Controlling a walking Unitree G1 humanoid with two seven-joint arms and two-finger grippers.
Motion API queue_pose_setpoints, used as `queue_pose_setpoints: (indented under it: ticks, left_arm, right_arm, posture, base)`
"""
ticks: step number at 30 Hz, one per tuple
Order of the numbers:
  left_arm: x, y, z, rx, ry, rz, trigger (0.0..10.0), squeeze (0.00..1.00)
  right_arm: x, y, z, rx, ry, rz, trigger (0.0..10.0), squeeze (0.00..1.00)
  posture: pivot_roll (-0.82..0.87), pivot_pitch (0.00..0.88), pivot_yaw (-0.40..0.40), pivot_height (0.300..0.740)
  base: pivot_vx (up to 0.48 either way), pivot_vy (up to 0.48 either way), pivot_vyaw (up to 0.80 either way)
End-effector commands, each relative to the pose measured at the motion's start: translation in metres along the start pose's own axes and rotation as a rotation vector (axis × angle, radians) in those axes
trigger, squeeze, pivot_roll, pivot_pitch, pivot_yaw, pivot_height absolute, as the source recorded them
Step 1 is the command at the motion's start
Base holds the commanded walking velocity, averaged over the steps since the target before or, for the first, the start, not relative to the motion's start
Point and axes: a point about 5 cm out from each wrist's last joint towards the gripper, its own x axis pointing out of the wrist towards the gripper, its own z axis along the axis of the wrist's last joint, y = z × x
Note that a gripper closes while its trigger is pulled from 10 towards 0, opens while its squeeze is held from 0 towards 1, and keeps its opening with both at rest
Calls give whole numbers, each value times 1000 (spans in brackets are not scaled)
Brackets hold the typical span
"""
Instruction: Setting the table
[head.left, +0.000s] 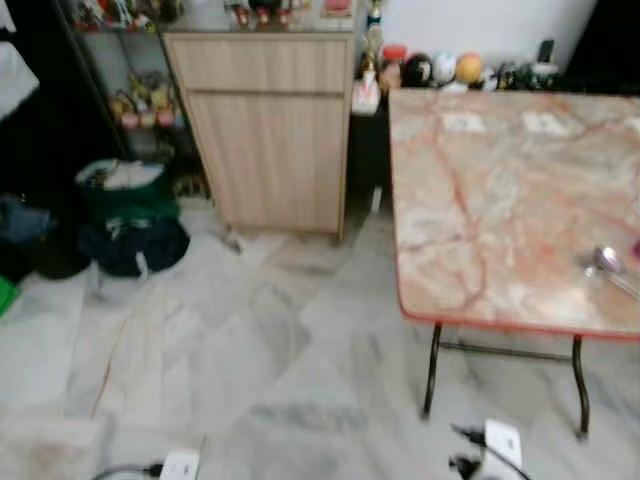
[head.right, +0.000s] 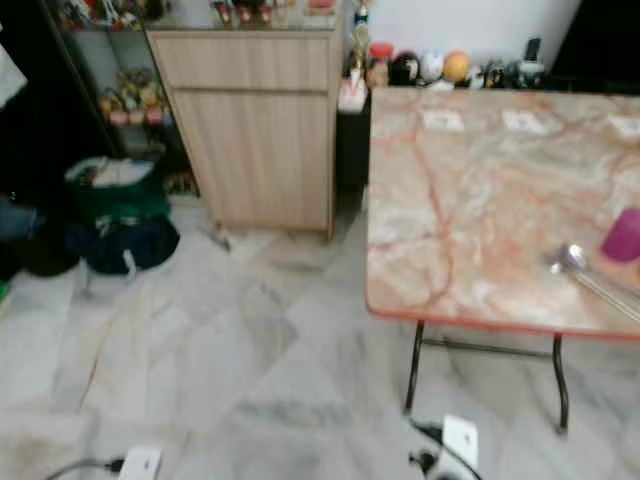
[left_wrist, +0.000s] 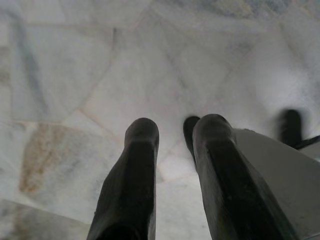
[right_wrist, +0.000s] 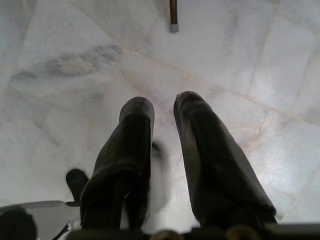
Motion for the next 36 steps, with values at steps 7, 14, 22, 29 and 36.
queue_pose_setpoints:
  ticks: [7,14,22,29,36]
  left_arm:
    - [1,-4,4,16,-15,-19,10000,0]
    - [0,0,2,22,-9,-15,10000,0]
    - [2,-7,9,34,-25,-42,10000,0]
    - [1,-7,0,33,-6,-44,10000,0]
    - [-2,-6,-11,32,22,-44,10000,0]
  right_arm:
    - [-3,-14,-8,8,-2,-32,10000,0]
    - [-4,-11,-12,11,1,-23,10000,0]
    - [-4,-13,-12,-46,3,-9,10000,0]
    - [-5,-14,-14,-90,14,-1,10000,0]
    - [-5,-13,-14,-93,10,4,10000,0]
  posture:
    - [-55,4,44,740]
    - [-63,0,53,740]
    - [-80,0,48,740]
    - [-82,0,42,740]
    - [-81,0,41,740]
  base:
    - [0,-382,-304]
    - [0,-440,0]
    - [0,-478,0]
    - [0,-466,0]
    - [0,-193,463]
